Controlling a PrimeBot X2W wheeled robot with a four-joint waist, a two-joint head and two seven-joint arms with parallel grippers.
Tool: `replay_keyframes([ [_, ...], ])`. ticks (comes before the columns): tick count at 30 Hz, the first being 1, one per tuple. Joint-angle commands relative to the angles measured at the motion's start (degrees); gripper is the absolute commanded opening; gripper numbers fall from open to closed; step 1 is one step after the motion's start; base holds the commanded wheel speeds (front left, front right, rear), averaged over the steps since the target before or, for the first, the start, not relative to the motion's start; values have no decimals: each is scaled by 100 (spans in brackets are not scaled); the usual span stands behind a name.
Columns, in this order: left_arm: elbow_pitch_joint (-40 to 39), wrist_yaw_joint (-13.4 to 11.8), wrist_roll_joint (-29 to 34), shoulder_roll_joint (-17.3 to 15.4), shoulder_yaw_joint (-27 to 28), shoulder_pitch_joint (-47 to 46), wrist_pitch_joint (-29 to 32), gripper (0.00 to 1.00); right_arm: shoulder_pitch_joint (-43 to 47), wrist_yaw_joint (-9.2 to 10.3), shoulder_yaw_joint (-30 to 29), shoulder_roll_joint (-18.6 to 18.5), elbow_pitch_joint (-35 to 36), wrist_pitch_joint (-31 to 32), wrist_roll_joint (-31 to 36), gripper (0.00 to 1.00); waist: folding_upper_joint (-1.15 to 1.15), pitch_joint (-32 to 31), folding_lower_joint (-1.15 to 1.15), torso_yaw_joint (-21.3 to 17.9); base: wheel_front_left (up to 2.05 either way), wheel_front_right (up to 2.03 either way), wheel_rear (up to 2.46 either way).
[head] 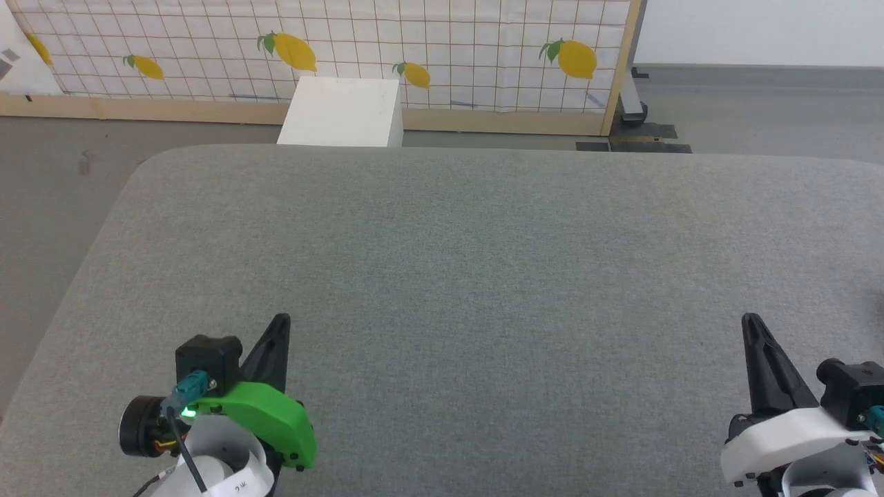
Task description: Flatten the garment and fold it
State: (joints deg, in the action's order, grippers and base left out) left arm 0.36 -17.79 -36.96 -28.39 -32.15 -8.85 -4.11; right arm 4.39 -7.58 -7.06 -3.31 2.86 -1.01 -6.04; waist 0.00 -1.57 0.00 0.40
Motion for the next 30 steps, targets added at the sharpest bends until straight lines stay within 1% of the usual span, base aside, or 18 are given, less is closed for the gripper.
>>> replay_keyframes([
  [1,-4,54,135,81,96,96,8,0,-54,1,32,5,-14,13,72,0,0,2,0,-1,0,0,0],
  [4,-5,133,300,195,240,132,26,0,-72,1,63,7,-27,17,97,0,0,9,0,-2,0,0,0],
  [30,-13,537,1132,772,969,317,121,0,-162,3,220,16,-90,37,221,0,0,45,0,-12,0,0,0],
])
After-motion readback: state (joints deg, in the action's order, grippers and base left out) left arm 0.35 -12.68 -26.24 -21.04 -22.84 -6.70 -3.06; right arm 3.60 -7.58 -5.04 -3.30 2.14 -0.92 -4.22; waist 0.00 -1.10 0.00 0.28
